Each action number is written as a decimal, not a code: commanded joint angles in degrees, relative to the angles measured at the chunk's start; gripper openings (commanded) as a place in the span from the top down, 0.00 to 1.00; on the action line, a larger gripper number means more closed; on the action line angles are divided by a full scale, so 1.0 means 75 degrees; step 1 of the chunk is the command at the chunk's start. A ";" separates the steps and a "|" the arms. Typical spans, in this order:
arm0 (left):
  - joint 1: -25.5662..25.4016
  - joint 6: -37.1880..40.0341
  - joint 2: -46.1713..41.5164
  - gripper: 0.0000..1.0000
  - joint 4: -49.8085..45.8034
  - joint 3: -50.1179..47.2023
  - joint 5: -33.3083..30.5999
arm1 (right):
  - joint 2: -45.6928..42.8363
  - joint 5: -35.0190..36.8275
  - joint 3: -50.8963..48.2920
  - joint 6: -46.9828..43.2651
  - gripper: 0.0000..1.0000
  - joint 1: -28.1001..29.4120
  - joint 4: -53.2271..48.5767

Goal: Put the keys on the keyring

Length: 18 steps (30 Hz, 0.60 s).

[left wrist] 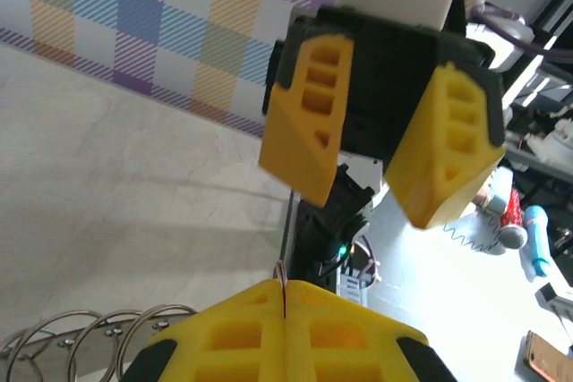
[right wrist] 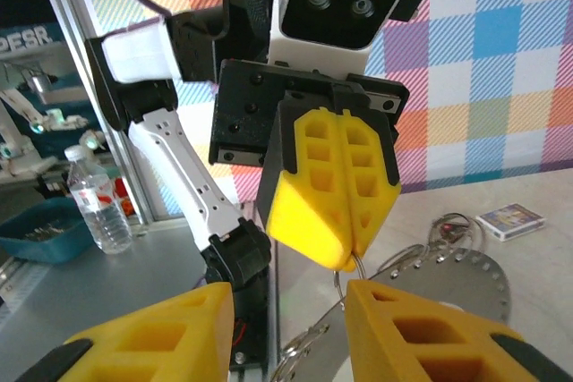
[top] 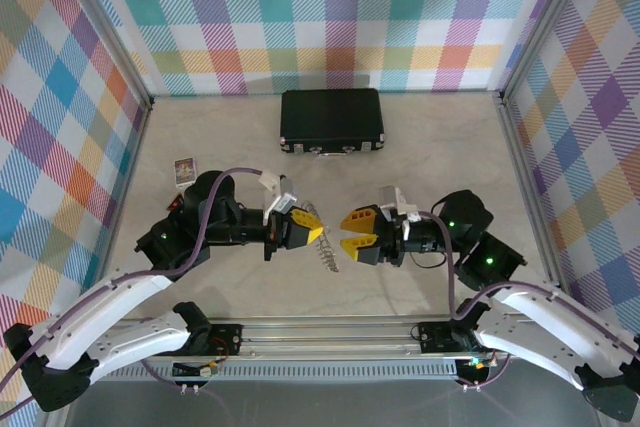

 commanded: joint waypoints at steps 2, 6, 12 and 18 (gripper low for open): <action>-0.0097 0.0843 0.0193 1.00 -0.1391 0.0761 0.0075 | -0.0055 0.0246 0.0534 -0.0940 0.63 0.0042 -0.1721; -0.0144 0.1214 0.0426 1.00 -0.2175 0.1166 0.0042 | 0.0058 0.0189 0.0601 -0.1052 0.62 0.0042 -0.1816; -0.0297 0.1442 0.0509 1.00 -0.2587 0.1376 -0.0045 | 0.0382 -0.0005 0.0619 -0.0940 0.63 0.0042 -0.1624; -0.0369 0.1494 0.0626 1.00 -0.2681 0.1411 -0.0004 | 0.0680 -0.0204 0.0530 -0.0650 0.64 0.0036 -0.1222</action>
